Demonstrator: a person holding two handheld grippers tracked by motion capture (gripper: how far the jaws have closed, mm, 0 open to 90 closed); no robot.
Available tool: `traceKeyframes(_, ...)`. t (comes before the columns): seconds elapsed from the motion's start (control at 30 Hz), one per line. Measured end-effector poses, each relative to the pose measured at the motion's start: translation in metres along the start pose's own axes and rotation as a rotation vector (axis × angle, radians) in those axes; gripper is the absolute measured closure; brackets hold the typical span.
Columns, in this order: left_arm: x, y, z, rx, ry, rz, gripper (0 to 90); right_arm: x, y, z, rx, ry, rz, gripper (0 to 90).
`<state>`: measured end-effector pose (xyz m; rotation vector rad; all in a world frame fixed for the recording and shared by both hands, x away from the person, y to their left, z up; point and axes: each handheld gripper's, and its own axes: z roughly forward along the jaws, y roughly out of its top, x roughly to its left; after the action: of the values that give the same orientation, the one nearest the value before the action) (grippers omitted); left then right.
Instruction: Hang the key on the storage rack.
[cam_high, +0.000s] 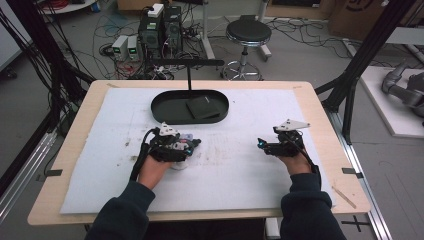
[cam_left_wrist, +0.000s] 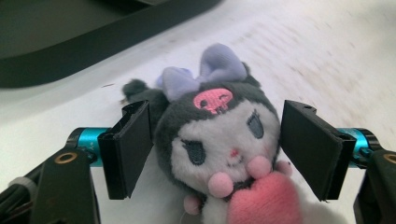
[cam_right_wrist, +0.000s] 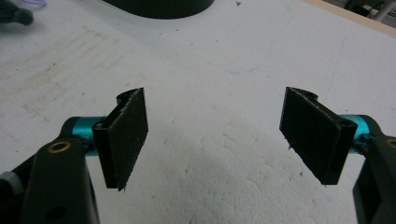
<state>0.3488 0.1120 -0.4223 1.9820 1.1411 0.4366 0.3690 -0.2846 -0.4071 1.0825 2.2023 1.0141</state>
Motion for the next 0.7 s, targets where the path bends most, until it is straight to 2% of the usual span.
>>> traceKeyframes(0.07,-0.002,-0.004,0.005,0.033,0.020,-0.005,22.1,0.000,0.000,0.000,0.002,0.000,0.004,23.9)
traceKeyframes(0.13,-0.004,-0.008,0.009,0.044,0.011,-0.011,21.7,0.000,0.000,0.000,0.000,0.001,-0.001,24.0)
traceKeyframes(0.17,-0.004,-0.009,0.009,0.032,-0.006,-0.009,28.5,0.000,0.000,0.000,-0.001,0.001,-0.002,24.0)
traceKeyframes(0.23,-0.004,-0.008,0.008,0.032,-0.010,0.017,32.6,0.000,0.000,0.000,-0.001,0.000,-0.003,24.0)
traceKeyframes(0.33,0.003,-0.007,0.003,0.030,-0.041,0.017,36.4,-0.001,-0.001,0.000,0.002,0.002,0.001,24.0)
traceKeyframes(0.43,0.015,-0.001,-0.007,0.000,-0.086,0.018,36.9,-0.001,-0.001,-0.001,-0.002,0.000,0.003,24.1)
traceKeyframes(0.5,0.025,0.007,-0.018,-0.024,-0.102,0.021,37.1,-0.001,-0.001,-0.001,-0.004,-0.002,0.008,24.1)
traceKeyframes(0.53,0.030,0.012,-0.024,-0.037,-0.108,0.027,37.1,-0.002,-0.001,-0.001,-0.004,0.000,0.011,24.0)
traceKeyframes(0.7,0.059,0.042,-0.053,-0.132,-0.156,-0.002,37.1,-0.003,-0.001,0.000,-0.007,0.001,0.010,24.1)
